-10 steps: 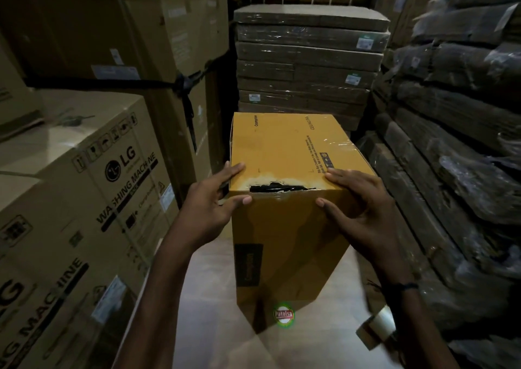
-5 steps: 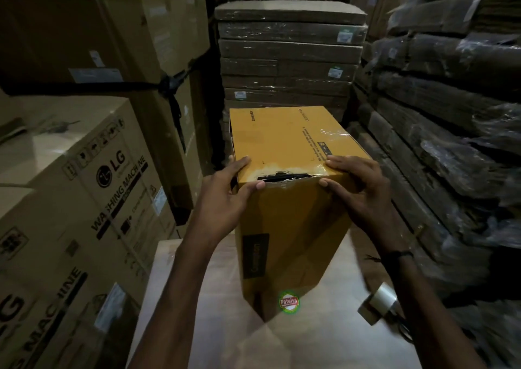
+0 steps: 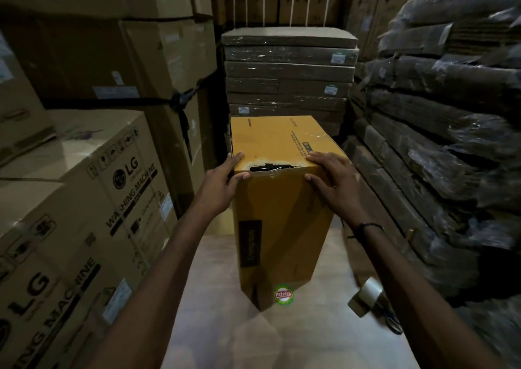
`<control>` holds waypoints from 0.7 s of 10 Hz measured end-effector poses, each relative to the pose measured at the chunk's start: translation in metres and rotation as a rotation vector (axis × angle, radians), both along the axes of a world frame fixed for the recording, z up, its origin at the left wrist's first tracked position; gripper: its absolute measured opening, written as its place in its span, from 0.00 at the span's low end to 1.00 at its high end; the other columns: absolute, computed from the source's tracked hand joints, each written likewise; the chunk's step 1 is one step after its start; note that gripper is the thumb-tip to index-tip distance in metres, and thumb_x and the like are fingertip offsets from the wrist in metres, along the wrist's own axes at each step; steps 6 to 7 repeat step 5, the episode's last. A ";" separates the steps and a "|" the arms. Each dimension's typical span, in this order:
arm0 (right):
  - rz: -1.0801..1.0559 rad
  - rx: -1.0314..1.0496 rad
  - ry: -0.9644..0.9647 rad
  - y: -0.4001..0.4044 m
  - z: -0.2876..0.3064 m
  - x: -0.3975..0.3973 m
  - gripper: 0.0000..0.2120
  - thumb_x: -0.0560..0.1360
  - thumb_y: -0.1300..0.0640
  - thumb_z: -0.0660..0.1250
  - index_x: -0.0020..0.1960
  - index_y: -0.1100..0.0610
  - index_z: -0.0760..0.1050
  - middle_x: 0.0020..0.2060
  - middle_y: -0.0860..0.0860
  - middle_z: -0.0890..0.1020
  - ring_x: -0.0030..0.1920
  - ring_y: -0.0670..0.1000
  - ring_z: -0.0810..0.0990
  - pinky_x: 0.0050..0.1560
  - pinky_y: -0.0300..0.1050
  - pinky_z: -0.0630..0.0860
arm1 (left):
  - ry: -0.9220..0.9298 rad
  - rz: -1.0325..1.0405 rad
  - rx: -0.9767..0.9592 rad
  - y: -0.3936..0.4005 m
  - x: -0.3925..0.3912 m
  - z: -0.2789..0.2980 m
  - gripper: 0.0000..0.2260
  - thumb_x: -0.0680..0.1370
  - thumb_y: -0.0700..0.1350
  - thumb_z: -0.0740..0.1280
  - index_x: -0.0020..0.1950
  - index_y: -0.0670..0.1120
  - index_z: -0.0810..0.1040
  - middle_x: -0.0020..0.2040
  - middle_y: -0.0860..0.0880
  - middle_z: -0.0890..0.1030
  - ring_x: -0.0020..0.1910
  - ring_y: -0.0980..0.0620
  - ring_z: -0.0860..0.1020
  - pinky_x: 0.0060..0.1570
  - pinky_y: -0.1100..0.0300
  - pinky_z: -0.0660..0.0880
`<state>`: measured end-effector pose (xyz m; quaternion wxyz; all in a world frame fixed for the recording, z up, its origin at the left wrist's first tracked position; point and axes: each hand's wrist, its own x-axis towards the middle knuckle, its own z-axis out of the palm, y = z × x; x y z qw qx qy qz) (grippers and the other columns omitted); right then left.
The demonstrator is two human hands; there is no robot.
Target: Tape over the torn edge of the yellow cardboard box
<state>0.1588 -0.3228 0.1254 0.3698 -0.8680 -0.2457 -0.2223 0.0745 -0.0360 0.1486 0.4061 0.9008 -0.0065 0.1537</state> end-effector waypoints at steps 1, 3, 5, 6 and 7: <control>-0.030 -0.091 0.049 -0.001 0.006 -0.008 0.24 0.81 0.45 0.69 0.76 0.43 0.71 0.77 0.44 0.71 0.78 0.51 0.62 0.75 0.63 0.67 | 0.002 0.066 0.065 -0.013 -0.011 0.004 0.26 0.85 0.50 0.63 0.83 0.53 0.61 0.81 0.40 0.65 0.76 0.41 0.70 0.71 0.46 0.71; -0.049 -0.229 0.070 -0.005 0.011 -0.037 0.31 0.83 0.42 0.66 0.83 0.44 0.61 0.84 0.48 0.60 0.84 0.54 0.53 0.80 0.69 0.53 | 0.028 0.182 0.194 -0.034 -0.041 0.004 0.32 0.84 0.56 0.63 0.85 0.50 0.54 0.83 0.43 0.61 0.80 0.40 0.65 0.74 0.36 0.67; -0.048 -0.263 -0.024 -0.010 0.003 -0.078 0.34 0.82 0.38 0.63 0.83 0.48 0.58 0.84 0.51 0.58 0.85 0.55 0.54 0.83 0.66 0.54 | -0.018 0.265 0.287 -0.053 -0.081 0.000 0.34 0.84 0.61 0.60 0.85 0.51 0.50 0.85 0.46 0.54 0.82 0.40 0.59 0.76 0.34 0.63; -0.048 -0.263 -0.024 -0.010 0.003 -0.078 0.34 0.82 0.38 0.63 0.83 0.48 0.58 0.84 0.51 0.58 0.85 0.55 0.54 0.83 0.66 0.54 | -0.018 0.265 0.287 -0.053 -0.081 0.000 0.34 0.84 0.61 0.60 0.85 0.51 0.50 0.85 0.46 0.54 0.82 0.40 0.59 0.76 0.34 0.63; -0.048 -0.263 -0.024 -0.010 0.003 -0.078 0.34 0.82 0.38 0.63 0.83 0.48 0.58 0.84 0.51 0.58 0.85 0.55 0.54 0.83 0.66 0.54 | -0.018 0.265 0.287 -0.053 -0.081 0.000 0.34 0.84 0.61 0.60 0.85 0.51 0.50 0.85 0.46 0.54 0.82 0.40 0.59 0.76 0.34 0.63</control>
